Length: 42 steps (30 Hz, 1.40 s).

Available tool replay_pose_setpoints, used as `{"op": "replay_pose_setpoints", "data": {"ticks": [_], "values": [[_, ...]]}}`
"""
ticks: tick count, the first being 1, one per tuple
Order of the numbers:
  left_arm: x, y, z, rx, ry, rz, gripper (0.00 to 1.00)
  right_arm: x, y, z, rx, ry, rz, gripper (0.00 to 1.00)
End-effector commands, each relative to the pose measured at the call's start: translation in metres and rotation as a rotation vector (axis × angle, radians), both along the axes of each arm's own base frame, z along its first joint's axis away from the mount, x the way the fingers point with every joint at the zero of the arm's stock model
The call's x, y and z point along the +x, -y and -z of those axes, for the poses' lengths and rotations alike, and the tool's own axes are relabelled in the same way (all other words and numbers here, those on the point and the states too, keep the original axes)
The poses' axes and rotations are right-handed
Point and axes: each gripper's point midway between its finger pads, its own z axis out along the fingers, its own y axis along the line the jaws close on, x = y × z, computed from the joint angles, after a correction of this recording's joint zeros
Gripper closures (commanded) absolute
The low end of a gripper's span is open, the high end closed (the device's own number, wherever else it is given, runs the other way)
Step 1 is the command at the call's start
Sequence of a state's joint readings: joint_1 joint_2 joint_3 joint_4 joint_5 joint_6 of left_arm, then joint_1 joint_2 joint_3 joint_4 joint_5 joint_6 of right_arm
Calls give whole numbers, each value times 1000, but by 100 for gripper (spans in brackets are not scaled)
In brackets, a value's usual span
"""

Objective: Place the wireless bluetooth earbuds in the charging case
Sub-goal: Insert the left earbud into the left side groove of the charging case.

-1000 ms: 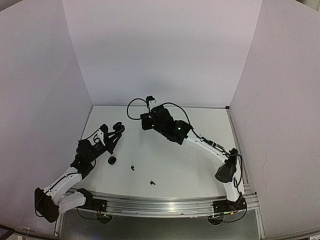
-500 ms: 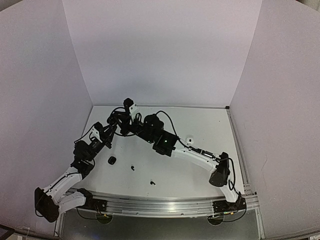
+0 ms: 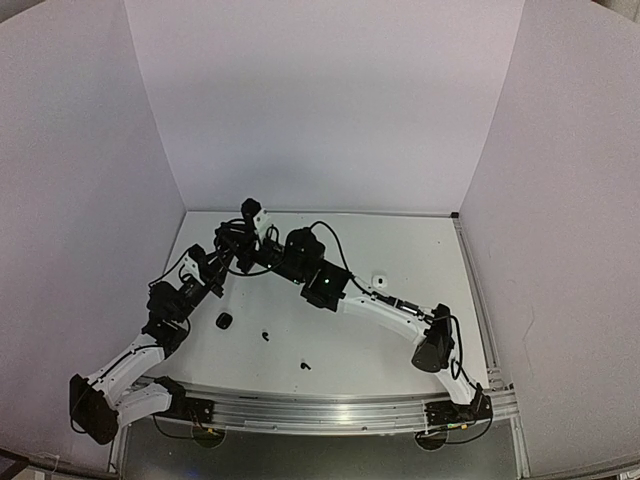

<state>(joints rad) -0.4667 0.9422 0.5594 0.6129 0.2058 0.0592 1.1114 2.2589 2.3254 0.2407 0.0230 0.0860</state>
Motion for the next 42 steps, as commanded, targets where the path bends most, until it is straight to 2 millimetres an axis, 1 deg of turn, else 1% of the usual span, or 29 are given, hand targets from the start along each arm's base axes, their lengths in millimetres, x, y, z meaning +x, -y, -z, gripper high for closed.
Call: {"op": "replay_pose_setpoints", "data": {"ticks": [1,8,17,23,34,38,42], "values": [[-3,0,-9,-28,44,7,100,-3,1,-14,37,46,-2,100],[-2,1,-8,-31,38,13,100,1,-6,1,19,28,-10,100],[-3,3,-9,-37,39,24,100,5,-12,21,-37,67,13,100],[-3,3,-10,-42,33,26,100,8,-12,27,-65,96,34,100],[-3,4,-15,-63,34,39,100,9,-12,42,-105,93,46,100],[-3,5,-15,-61,33,44,100,11,-9,41,-105,95,56,100],[-4,5,-14,-78,13,51,100,16,-1,30,-85,97,74,100]]}}
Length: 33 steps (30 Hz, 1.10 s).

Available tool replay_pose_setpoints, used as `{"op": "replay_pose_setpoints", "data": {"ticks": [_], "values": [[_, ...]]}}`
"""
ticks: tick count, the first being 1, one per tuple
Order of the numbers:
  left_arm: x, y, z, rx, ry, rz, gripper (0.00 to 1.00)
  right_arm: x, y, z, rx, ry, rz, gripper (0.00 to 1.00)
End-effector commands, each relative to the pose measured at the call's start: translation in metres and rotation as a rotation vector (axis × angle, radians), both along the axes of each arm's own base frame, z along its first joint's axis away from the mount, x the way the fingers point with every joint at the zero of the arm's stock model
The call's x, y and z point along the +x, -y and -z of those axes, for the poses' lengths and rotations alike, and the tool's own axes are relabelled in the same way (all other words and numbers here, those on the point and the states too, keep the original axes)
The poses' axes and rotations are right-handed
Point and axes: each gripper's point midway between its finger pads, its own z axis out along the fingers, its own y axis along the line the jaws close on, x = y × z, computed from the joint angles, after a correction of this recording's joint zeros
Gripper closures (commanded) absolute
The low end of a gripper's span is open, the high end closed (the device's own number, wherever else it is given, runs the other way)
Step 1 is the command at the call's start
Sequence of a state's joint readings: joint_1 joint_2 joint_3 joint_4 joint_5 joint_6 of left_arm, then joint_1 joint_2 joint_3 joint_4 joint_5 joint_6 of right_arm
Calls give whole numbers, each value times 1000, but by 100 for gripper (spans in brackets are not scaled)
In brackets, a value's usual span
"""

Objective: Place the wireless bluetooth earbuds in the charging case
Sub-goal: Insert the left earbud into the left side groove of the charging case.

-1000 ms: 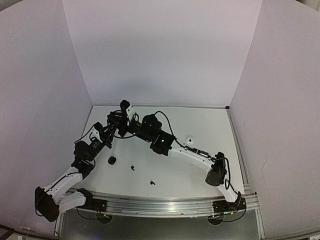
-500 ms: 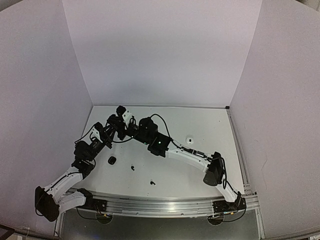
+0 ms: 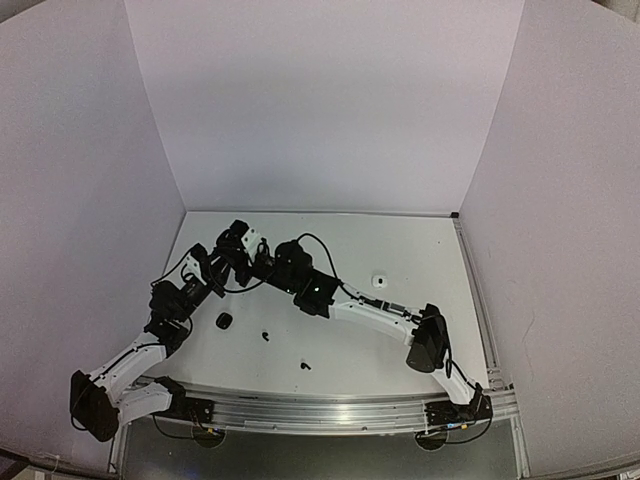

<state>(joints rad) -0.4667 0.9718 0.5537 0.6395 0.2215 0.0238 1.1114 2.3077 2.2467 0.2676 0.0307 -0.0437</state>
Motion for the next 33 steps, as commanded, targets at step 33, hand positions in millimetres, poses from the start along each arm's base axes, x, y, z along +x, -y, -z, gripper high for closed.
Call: {"op": "replay_pose_setpoints", "data": {"ticks": [33], "values": [[-10,1,-17,-57,24,41,100,4,25,-40,49,58,47,100]]}}
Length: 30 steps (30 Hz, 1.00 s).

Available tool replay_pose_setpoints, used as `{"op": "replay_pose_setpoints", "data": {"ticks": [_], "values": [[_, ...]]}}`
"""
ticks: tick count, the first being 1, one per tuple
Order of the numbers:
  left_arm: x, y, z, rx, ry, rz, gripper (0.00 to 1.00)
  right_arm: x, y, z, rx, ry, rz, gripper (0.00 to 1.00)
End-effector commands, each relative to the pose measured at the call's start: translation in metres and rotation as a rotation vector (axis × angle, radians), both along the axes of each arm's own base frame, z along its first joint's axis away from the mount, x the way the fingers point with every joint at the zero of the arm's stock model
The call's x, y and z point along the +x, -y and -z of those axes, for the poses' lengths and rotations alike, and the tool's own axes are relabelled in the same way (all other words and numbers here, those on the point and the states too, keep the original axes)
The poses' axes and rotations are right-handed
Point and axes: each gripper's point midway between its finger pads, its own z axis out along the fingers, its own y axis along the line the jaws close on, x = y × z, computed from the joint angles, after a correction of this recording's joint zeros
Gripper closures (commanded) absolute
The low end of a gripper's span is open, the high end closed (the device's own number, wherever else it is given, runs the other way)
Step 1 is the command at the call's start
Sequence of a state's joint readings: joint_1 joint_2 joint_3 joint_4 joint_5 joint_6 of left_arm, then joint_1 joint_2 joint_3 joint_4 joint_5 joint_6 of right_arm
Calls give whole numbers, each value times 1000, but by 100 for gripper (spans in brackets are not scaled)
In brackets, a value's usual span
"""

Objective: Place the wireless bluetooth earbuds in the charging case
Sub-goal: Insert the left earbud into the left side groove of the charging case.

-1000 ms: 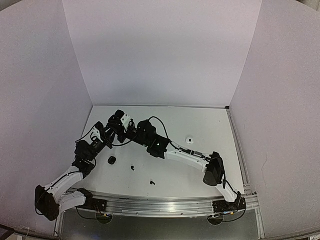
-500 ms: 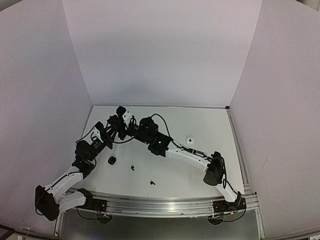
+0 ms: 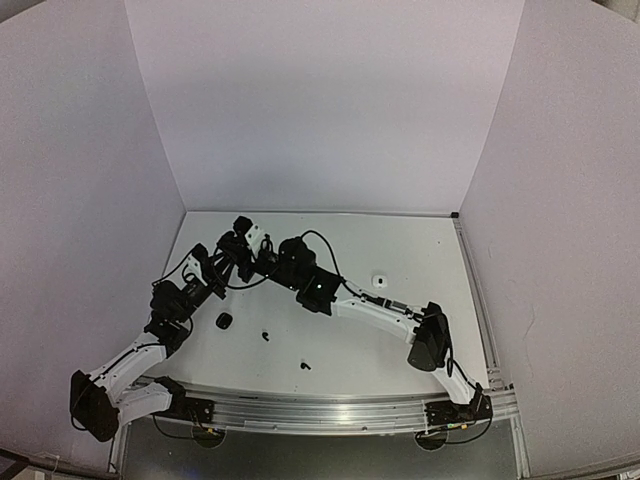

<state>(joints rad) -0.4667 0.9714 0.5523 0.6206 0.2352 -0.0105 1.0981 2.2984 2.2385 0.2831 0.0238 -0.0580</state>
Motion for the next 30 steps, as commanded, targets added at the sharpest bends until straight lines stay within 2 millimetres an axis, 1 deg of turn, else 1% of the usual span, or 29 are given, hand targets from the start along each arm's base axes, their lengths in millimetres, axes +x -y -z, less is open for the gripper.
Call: {"op": "replay_pose_setpoints", "data": {"ticks": [1,11,18,22,25,30], "values": [[-9,-1,-22,-45,62,19,100,-1,20,-33,38,36,41,100],[-9,-1,-23,-54,61,23,100,0,26,-33,27,50,62,100],[-9,-3,-27,-91,50,20,100,2,25,-16,1,32,52,100],[-8,-4,-26,-95,41,17,100,1,28,-11,-7,23,48,99],[-8,-3,-27,-91,44,20,100,3,29,-11,0,8,38,95],[-9,0,-25,-56,59,32,100,11,34,-14,29,-41,38,96]]}}
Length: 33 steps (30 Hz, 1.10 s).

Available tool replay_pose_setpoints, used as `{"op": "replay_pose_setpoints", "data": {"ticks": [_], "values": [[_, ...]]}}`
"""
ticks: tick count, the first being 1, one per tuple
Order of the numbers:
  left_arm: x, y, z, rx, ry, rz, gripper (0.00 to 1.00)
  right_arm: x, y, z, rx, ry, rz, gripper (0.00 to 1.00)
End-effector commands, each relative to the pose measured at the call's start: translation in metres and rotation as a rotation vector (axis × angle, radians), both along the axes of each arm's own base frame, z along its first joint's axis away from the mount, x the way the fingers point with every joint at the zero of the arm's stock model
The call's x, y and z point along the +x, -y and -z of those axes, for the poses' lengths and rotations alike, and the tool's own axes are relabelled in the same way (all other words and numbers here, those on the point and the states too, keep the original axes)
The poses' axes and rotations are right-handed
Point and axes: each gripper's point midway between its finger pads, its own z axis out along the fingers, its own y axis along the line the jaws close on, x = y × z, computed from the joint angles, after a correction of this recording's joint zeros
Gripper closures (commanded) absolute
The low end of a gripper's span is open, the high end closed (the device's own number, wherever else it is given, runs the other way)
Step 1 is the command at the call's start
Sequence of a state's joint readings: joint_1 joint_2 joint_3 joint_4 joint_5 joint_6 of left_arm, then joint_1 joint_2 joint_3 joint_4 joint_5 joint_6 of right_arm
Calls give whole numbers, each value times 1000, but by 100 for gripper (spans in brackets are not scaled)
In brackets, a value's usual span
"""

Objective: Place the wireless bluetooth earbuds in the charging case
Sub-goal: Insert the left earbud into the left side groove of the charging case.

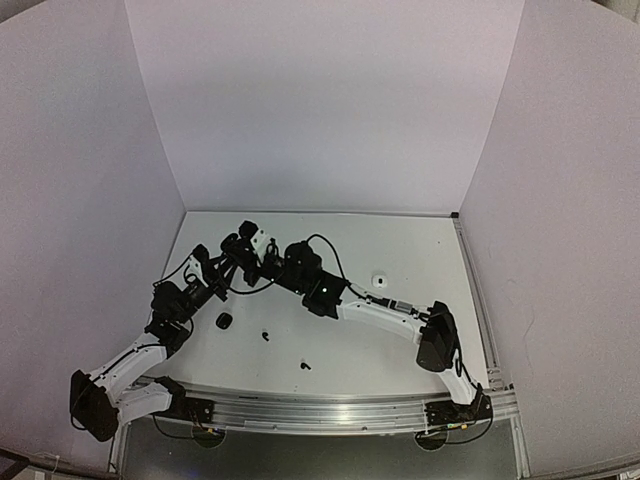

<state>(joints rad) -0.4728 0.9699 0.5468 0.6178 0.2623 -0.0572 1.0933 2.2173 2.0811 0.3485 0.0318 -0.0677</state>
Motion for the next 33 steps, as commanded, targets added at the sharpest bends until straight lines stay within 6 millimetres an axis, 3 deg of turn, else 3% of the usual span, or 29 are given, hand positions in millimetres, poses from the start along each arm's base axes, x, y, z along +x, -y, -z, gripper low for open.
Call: {"op": "replay_pose_setpoints", "data": {"ticks": [1,10,26,33], "values": [[-5,-4,-27,-15,100,-13,100,15,22,-22,59,-78,18,96],[-5,-2,-27,53,165,-22,100,15,23,-12,31,-98,5,92],[-6,-1,-22,49,131,-5,100,16,25,-21,41,-82,9,85],[-8,3,-20,50,113,23,100,19,26,-21,35,-74,34,77]]}}
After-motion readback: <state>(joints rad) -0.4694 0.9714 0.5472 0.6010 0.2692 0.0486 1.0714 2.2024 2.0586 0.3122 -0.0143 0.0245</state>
